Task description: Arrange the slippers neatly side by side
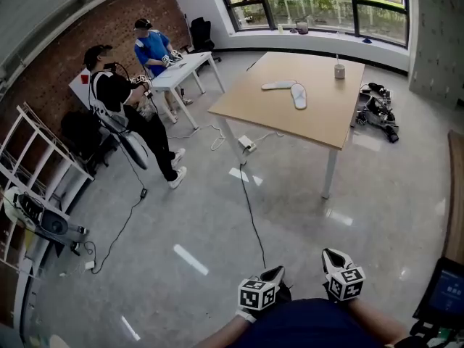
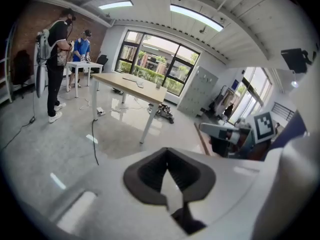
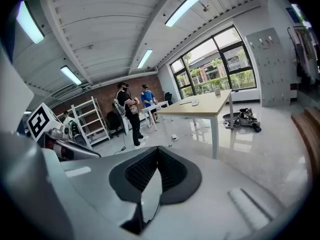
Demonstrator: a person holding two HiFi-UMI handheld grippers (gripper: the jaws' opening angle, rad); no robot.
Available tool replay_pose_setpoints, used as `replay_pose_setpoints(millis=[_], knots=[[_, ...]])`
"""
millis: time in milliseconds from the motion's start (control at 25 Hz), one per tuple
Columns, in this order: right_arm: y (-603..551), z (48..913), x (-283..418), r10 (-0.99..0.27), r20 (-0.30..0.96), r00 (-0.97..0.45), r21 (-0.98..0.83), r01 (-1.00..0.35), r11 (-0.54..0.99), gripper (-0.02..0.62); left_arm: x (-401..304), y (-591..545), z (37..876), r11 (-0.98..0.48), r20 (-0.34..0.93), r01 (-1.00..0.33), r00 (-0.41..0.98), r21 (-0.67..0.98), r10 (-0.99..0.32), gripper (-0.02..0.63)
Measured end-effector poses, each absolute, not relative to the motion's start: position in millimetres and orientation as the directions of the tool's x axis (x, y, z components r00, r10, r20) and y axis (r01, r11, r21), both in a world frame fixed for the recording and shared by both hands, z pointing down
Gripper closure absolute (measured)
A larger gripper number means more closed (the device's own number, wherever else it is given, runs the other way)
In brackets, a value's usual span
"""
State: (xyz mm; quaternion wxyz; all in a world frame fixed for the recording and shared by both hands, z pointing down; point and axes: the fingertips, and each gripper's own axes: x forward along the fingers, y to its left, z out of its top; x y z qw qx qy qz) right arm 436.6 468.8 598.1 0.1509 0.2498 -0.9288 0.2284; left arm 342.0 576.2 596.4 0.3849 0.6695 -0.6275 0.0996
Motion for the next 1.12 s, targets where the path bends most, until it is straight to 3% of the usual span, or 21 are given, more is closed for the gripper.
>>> replay_pose_setpoints(millis=[520,1120], knots=[[444.0,599.7,320.3,-0.379,0.5,-0.778,-0.243,-0.547,0.801,0.584,224.2,540.6,604.2,0.1,0.556,-0.849,0.246,0.519,-0.794,0.601],[432.8,594.5,217.1,-0.282,0.56,-0.779,-0.17,-0.441,0.881,0.584,126.0,530.3,612.1,0.142,0.53,-0.859,0.166,0.492,-0.831,0.601]])
